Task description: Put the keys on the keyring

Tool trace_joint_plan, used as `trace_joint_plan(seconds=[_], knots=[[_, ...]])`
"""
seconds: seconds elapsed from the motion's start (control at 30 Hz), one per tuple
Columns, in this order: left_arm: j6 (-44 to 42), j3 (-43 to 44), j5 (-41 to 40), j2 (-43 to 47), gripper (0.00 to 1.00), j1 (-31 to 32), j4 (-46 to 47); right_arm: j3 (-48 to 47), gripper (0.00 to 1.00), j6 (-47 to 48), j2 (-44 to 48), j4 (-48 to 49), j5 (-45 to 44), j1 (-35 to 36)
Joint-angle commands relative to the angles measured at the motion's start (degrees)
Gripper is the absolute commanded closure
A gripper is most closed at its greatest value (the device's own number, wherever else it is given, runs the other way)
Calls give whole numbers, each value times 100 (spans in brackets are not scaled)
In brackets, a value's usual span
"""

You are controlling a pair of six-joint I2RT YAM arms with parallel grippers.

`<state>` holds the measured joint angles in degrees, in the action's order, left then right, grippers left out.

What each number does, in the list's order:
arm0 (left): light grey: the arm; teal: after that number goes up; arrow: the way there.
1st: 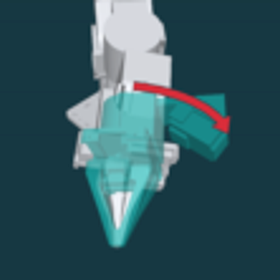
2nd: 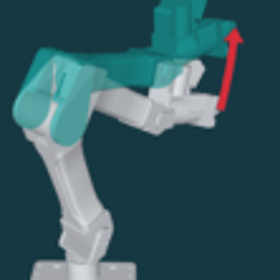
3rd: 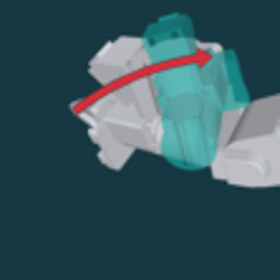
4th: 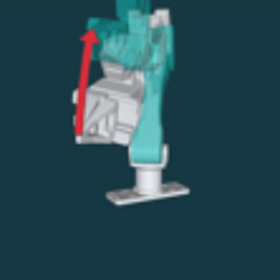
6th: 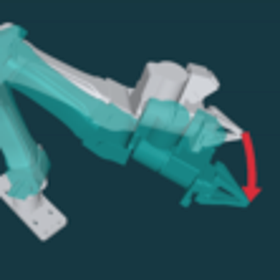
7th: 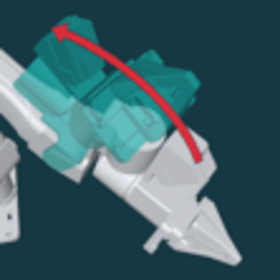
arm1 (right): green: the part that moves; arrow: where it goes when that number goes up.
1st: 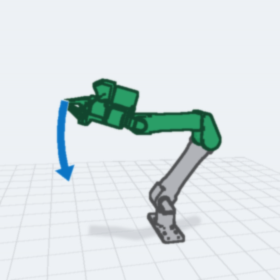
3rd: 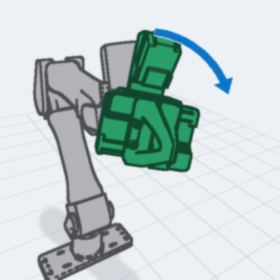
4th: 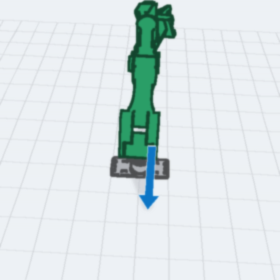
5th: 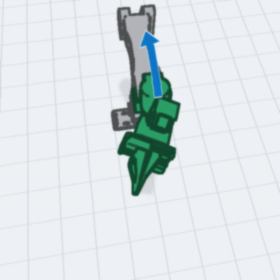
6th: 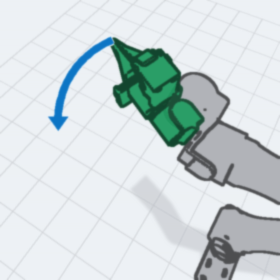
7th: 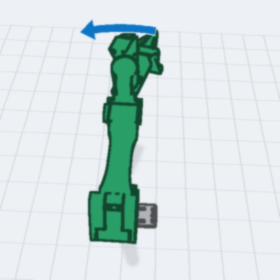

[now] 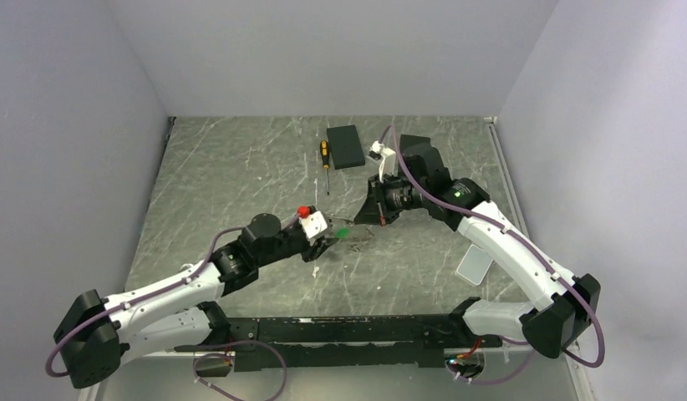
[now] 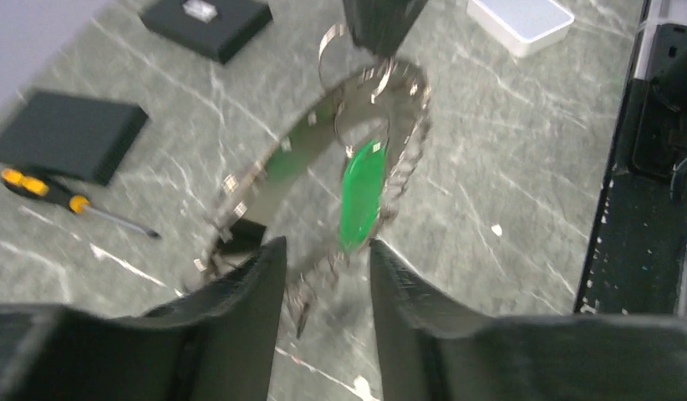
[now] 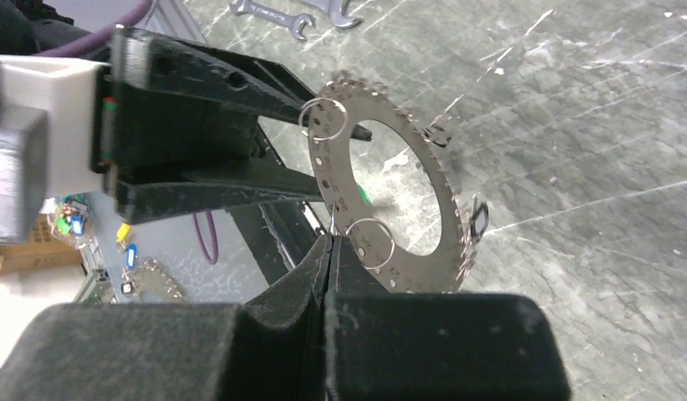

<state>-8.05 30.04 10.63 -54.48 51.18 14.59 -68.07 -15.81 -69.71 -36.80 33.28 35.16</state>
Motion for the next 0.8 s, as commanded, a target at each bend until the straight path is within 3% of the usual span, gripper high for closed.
trace_joint_plan(seconds=[0.0, 0.1, 0.3, 0.47, 0.77], knots=[[-91, 351, 332, -295, 46, -45, -643, -56, 100, 140, 182, 231, -14, -62], [-87, 389, 635, -428, 39, -12, -729, -30, 100, 138, 117, 210, -58, -62], [-205, 789, 1204, -111, 38, 0, -1349, -246, 100, 384, 45, -175, -390, -53], [-816, 1220, 1138, 209, 40, -2, -1968, -356, 100, 706, 69, -338, -484, 20], [-1980, 1221, 1018, -245, 43, 147, -1209, -423, 100, 732, 172, -329, -663, 246]])
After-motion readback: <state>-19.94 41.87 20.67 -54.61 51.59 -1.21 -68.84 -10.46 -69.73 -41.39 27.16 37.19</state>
